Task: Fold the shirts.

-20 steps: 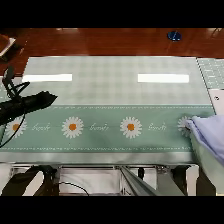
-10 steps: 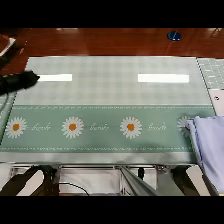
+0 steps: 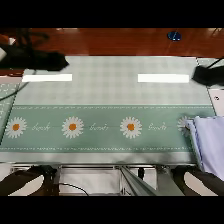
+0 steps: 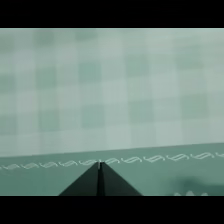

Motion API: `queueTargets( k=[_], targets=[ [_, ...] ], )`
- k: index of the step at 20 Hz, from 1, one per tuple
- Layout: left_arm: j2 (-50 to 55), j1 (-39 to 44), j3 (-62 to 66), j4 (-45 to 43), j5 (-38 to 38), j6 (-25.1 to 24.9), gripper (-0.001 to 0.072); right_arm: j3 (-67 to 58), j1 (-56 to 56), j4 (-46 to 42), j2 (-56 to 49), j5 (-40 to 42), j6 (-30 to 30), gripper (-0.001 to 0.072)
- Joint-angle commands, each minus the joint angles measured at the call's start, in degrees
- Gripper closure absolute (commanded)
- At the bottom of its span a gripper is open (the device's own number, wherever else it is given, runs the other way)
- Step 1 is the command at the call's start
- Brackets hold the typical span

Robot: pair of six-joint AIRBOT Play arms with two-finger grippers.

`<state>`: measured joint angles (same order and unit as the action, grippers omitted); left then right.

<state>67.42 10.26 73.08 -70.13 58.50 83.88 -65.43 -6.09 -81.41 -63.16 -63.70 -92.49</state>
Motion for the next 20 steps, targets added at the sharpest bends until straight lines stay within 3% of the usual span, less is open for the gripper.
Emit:
queueTargets(
  k=[1,3,4,7,11,20],
  targets=[
    [0.59,4.42,-10.91,-12.76,-2.67,10.14,0.0685,10.93,7.13,-8.33,-4.94,5.44,-10.16,0.0697],
    [0.52,3.48,-14.47,-12.17,-3.28,11.54,0.0685,8.63,5.09,-0.87,-7.06,1.81,-1.55,0.0697],
    [0.55,3.34,-15.26,-12.15,-4.31,11.54,0.0685,7.67,5.31,-0.09,-7.10,2.27,-0.48,0.0697],
    [1.49,3.93,-15.69,-11.32,-8.31,11.85,0.0685,6.40,5.40,-0.42,-7.82,6.25,-1.07,0.0697],
    [1.81,3.96,-15.34,-11.32,-9.40,11.85,0.0685,5.99,5.16,-0.57,-9.99,0.68,0.28,0.0696],
    [1.86,3.93,-15.37,-11.32,-9.49,11.85,0.0685,5.99,5.18,-0.76,-9.94,0.74,0.20,0.0696]
  ],
)
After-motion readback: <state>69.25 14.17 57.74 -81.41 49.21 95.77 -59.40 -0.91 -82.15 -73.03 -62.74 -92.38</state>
